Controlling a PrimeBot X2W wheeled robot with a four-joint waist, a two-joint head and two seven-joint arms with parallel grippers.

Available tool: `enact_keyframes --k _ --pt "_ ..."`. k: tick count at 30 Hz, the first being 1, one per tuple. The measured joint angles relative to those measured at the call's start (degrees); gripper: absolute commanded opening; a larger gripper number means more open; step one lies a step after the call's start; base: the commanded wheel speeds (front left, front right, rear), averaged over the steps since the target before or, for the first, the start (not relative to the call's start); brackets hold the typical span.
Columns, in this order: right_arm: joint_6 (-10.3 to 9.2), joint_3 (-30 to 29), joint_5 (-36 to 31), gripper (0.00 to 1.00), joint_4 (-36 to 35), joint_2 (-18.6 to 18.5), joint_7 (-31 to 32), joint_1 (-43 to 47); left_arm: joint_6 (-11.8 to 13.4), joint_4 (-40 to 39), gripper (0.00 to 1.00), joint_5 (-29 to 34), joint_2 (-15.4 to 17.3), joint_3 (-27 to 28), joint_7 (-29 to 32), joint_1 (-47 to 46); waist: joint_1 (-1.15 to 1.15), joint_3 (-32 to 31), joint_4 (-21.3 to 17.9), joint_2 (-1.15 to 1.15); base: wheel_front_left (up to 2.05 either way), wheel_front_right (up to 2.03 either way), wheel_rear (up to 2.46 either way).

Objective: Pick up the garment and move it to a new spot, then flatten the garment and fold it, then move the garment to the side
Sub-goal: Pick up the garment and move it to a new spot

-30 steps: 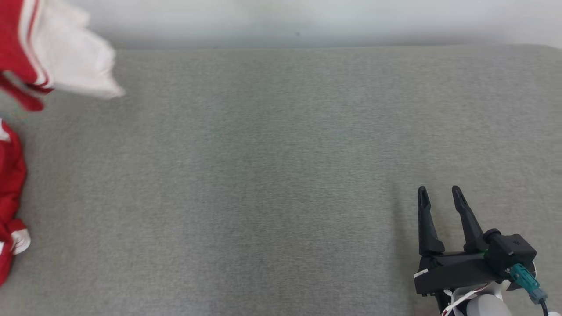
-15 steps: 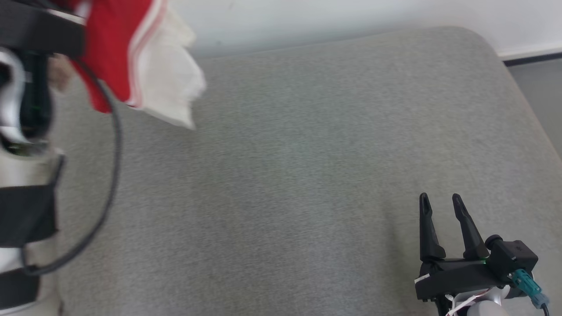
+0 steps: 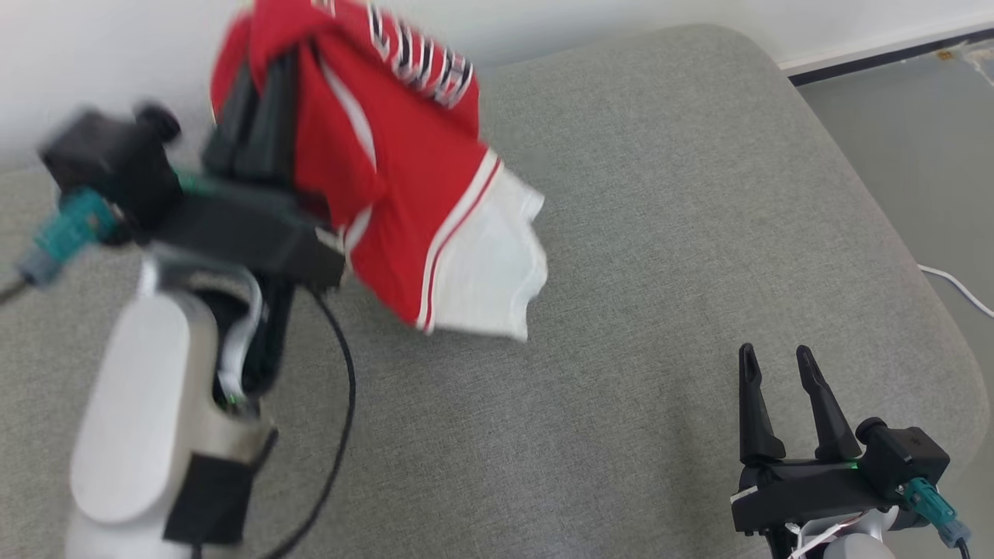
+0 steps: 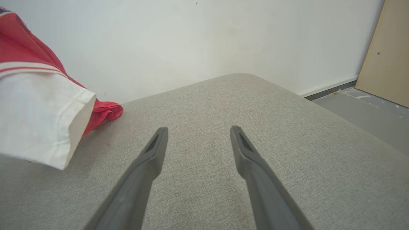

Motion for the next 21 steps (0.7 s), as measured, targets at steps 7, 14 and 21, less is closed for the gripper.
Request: enact_keyframes --k 7,14,21 --pt "0.0 -0.2 -0.6 1.0 0.0 0.0 0.0 -0.2 0.5 6.3 0.0 -0.6 -0.5 -0.5 -3.3 11.0 0.0 0.8 0.4 0.0 0.0 0.0 0.0" --pt "0.0 -0.3 -1.9 1.0 -0.2 0.0 0.0 -0.4 -0.2 17.5 1.0 -2.0 -1.6 -1.9 -6.9 15.8 0.0 0.9 2.3 0.0 0.0 0.0 0.0" --pt "0.0 -1.2 -3.4 1.0 -0.5 0.0 0.0 -0.3 -1.0 19.2 1.0 -0.7 -2.6 -4.4 -10.5 14.5 0.0 -0.1 5.2 0.0 0.0 0.0 0.0"
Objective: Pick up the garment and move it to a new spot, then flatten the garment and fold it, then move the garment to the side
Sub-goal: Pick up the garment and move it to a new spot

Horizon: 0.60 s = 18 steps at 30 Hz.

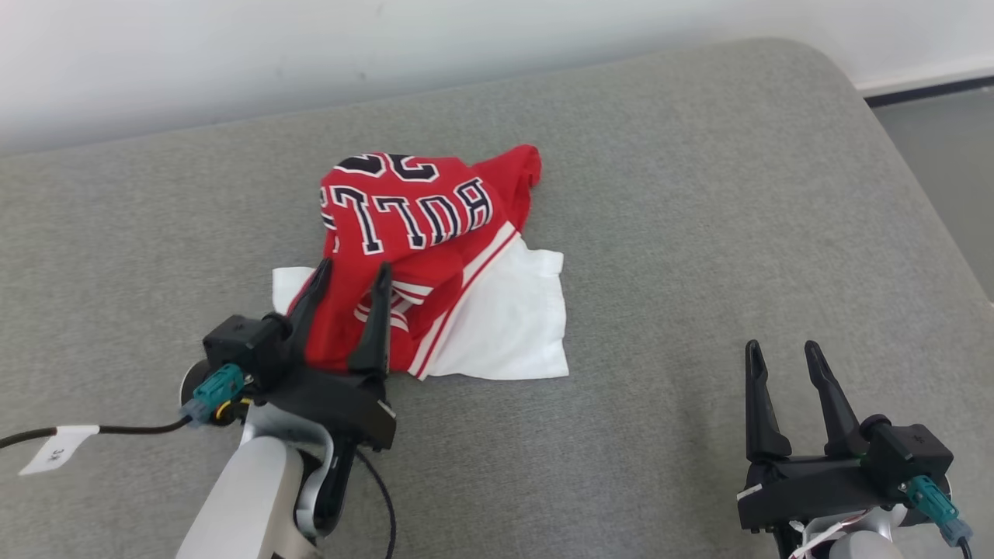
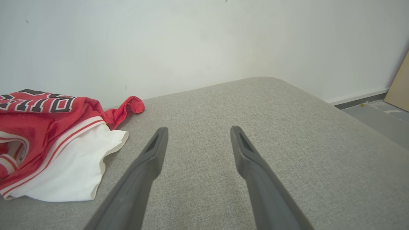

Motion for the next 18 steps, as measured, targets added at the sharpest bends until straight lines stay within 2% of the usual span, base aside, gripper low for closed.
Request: enact_keyframes --k 6,10,18 --pt "0.0 0.1 -0.5 1.0 0.1 0.0 0.0 1.2 0.0 -6.4 1.0 0.0 -0.4 -1.3 -0.5 -1.0 0.0 -1.7 2.8 0.0 0.0 0.0 0.0" --pt "0.0 0.3 -0.5 1.0 0.2 0.0 0.0 1.4 1.1 -9.9 1.0 0.0 0.7 -0.3 -0.3 -0.6 0.0 -2.8 4.5 0.0 0.0 0.0 0.0" --pt "0.0 0.3 -1.5 1.0 -0.3 0.0 0.0 2.4 3.9 -12.2 1.0 -0.7 5.9 4.8 -2.3 6.5 -0.01 -4.8 6.7 0.0 0.0 0.0 0.0"
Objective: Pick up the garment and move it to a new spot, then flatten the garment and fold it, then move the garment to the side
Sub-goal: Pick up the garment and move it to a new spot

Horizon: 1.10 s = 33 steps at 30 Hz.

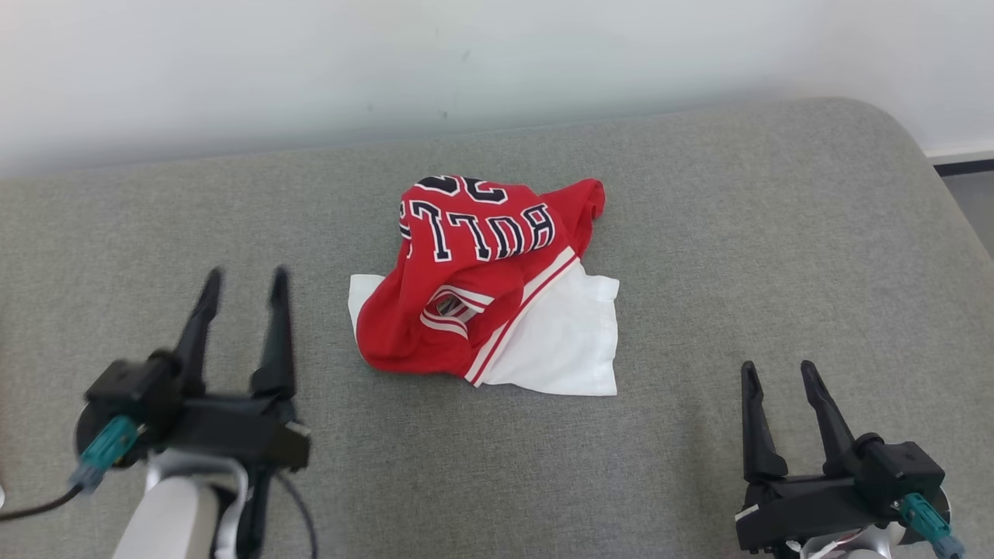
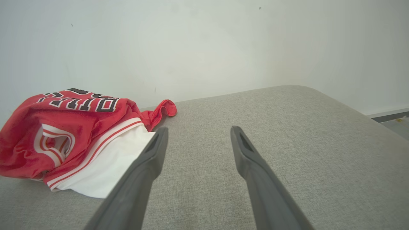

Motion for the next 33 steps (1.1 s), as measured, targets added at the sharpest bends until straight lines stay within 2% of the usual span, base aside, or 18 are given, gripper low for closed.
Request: enact_keyframes --k 4,8,12,19,27,28,33 --pt "0.0 -0.3 -0.3 1.0 0.0 0.0 0.0 0.2 1.6 -0.1 1.0 1.2 1.9 1.8 -0.8 3.4 0.0 -0.6 0.6 0.0 0.0 0.0 0.0" --pt "0.0 -0.3 -0.7 1.0 0.0 0.0 0.0 1.1 3.2 -1.2 1.0 2.7 2.1 2.8 -1.6 7.2 0.0 -1.2 1.2 0.0 0.0 0.0 0.0" --pt "0.0 -0.3 -0.9 1.0 -0.1 0.0 0.0 1.2 3.5 -1.5 1.0 5.0 2.3 3.2 -1.9 10.4 0.0 -1.7 1.8 0.0 0.0 0.0 0.0" --pt "0.0 -0.6 -1.8 1.0 -0.3 0.0 0.0 2.3 2.5 -4.7 1.0 9.7 0.6 6.5 -2.1 15.6 0.0 -2.8 3.0 0.0 0.0 0.0 0.0" --pt "0.0 -0.6 -2.1 1.0 -0.5 0.0 0.0 2.3 -0.6 -9.7 1.0 14.9 -2.9 11.8 -2.1 19.7 0.0 -3.6 3.9 0.0 0.0 0.0 0.0" --pt "0.0 -0.6 -2.2 1.0 -0.6 0.0 0.0 2.4 -1.7 -10.7 1.0 16.2 -4.0 13.2 -2.1 20.9 0.0 -3.9 4.1 0.0 0.0 0.0 0.0" --pt "0.0 -0.4 -2.4 1.0 -0.7 0.0 0.0 2.5 -3.6 -10.6 1.0 18.4 -5.8 14.9 -2.1 23.3 0.0 -4.3 4.4 0.01 0.0 0.0 0.0"
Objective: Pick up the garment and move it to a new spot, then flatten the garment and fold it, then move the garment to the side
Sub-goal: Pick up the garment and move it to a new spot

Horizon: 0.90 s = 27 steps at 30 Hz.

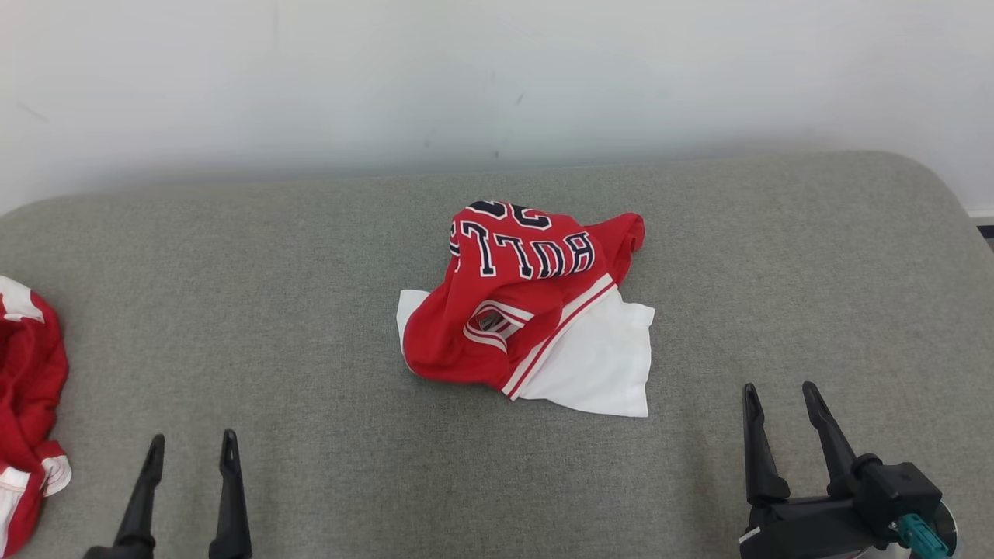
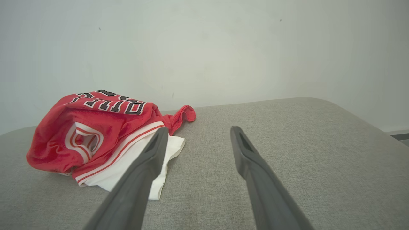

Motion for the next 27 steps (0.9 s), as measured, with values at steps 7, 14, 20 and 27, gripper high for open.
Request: enact_keyframes --k 7,14,20,27 --pt "0.0 0.5 -0.7 1.0 -1.3 0.0 0.0 2.3 -0.9 3.1 1.0 2.2 -1.9 1.1 0.0 2.3 0.0 -0.9 0.3 0.0 0.0 0.0 0.0" --pt "0.0 1.2 -1.2 1.0 -2.1 0.0 0.0 4.2 -1.1 5.6 1.0 4.0 -2.1 1.7 0.0 2.3 0.0 -1.6 0.5 0.0 0.0 0.0 0.0" --pt "0.0 2.2 -1.7 1.0 -2.1 0.0 0.0 5.0 -1.3 5.5 1.0 5.2 -2.5 1.2 0.0 2.8 0.0 -2.3 0.5 0.0 0.0 0.0 0.0" --pt "0.0 2.6 -1.9 1.0 -2.0 0.0 0.0 5.7 -1.3 5.7 1.0 5.2 -2.9 1.2 0.0 3.1 0.0 -2.7 0.7 0.0 0.0 0.0 0.0"
